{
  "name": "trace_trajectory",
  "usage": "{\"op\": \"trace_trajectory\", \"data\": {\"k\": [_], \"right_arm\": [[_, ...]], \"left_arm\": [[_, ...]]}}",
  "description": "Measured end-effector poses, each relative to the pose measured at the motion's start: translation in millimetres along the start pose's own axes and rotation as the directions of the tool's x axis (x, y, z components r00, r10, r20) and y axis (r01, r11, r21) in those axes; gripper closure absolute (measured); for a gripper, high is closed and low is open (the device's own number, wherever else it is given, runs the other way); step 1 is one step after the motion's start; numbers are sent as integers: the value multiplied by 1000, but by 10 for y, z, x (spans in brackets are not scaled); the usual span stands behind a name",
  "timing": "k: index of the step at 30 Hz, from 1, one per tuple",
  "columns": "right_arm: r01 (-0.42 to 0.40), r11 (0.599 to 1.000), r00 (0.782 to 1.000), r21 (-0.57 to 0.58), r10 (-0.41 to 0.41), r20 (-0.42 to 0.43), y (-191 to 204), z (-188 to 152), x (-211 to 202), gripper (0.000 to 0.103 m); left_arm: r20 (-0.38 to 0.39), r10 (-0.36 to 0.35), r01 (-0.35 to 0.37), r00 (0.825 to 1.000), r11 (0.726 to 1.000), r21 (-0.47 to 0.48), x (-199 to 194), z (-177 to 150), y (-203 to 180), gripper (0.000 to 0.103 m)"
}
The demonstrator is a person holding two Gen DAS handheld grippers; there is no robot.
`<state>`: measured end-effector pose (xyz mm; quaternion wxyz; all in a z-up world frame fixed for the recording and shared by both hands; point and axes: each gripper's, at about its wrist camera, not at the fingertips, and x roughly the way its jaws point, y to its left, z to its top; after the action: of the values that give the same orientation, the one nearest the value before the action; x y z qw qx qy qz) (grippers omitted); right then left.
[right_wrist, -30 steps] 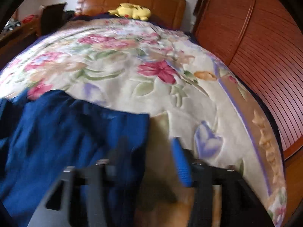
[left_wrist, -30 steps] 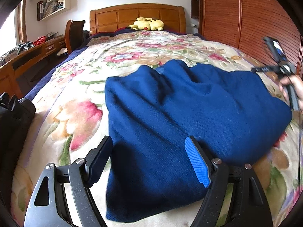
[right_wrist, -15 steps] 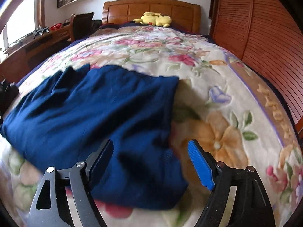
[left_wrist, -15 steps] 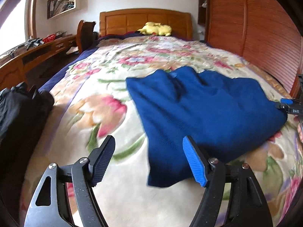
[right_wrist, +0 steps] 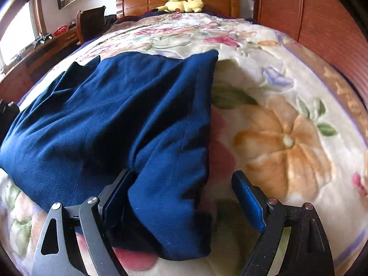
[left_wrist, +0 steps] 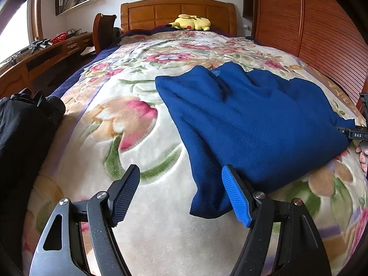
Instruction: Fold large clothes
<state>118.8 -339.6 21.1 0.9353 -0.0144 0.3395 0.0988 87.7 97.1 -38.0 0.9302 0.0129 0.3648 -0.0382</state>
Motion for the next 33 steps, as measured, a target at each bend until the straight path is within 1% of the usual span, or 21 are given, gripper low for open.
{"op": "trace_trajectory", "data": {"k": [2, 4, 5, 7, 8, 9, 10, 11, 12, 13, 14, 15, 18, 21, 24, 28, 30, 33], "right_arm": [[-10, 1000, 1000, 7, 10, -1, -15, -10, 20, 15], [-15, 1000, 1000, 9, 15, -7, -23, -28, 23, 15], [-16, 1000, 1000, 9, 16, -9, -27, -26, 26, 16], [-36, 999, 999, 7, 36, -13, -22, -13, 50, 23], [-54, 999, 998, 6, 54, -18, -15, -15, 53, 31], [-70, 997, 997, 8, 70, -19, -2, -19, 48, 41], [-88, 996, 996, 7, 88, -19, 29, -21, 24, 47], [-87, 996, 996, 2, 87, -21, 63, -29, 4, 52], [-77, 997, 997, -8, 77, -18, 97, -36, -8, 57], [-74, 997, 997, -16, 74, -12, 97, -24, -23, 60], [-68, 997, 998, -25, 68, -4, 115, -26, -39, 66], [-62, 998, 998, -30, 62, 5, 128, -27, -61, 71], [-45, 998, 998, -46, 46, 34, 153, -40, -175, 79], [-21, 997, 998, -80, 25, 56, 221, -73, -306, 82], [-24, 995, 997, -97, 31, 71, 259, -96, -454, 83], [-23, 990, 996, -137, 35, 82, 314, -221, -696, 83], [-33, 988, 995, -153, 46, 85, 301, -348, -841, 83], [-56, 986, 993, -157, 70, 89, 225, -589, -1079, 83]], "left_arm": [[-2, -20, 20, 1000, 1000, -1, 2, -4, 0, 36], [-16, -52, 52, 999, 999, -13, 32, -14, 25, 43], [-27, -69, 68, 997, 997, -20, 55, -16, 35, 45], [-40, -87, 86, 995, 996, -23, 76, -22, 35, 50], [-43, -88, 88, 995, 996, -17, 78, -26, 21, 52], [-43, -91, 90, 995, 996, -12, 74, -29, 5, 57], [-44, -95, 95, 995, 995, -5, 69, -33, -16, 63], [-46, -100, 100, 994, 995, 2, 65, -40, -38, 67], [-48, -105, 106, 993, 994, 8, 63, -48, -59, 75], [-51, -112, 113, 992, 993, 15, 58, -52, -80, 81], [-50, -110, 111, 993, 994, 20, 47, -53, -99, 89], [-44, -98, 99, 994, 995, 28, 22, -50, -117, 94], [-12, -81, 81, 997, 996, 33, -128, -31, -146, 97], [32, -76, 75, 997, 997, 32, -325, 4, -148, 97], [70, -75, 73, 995, 997, 32, -543, 1, -158, 97], [111, -73, 69, 991, 997, 45, -841, -94, -199, 97], [128, -85, 79, 988, 996, 50, -1015, -182, -216, 97], [147, -111, 102, 983, 993, 66, -1303, -398, -260, 97]]}}
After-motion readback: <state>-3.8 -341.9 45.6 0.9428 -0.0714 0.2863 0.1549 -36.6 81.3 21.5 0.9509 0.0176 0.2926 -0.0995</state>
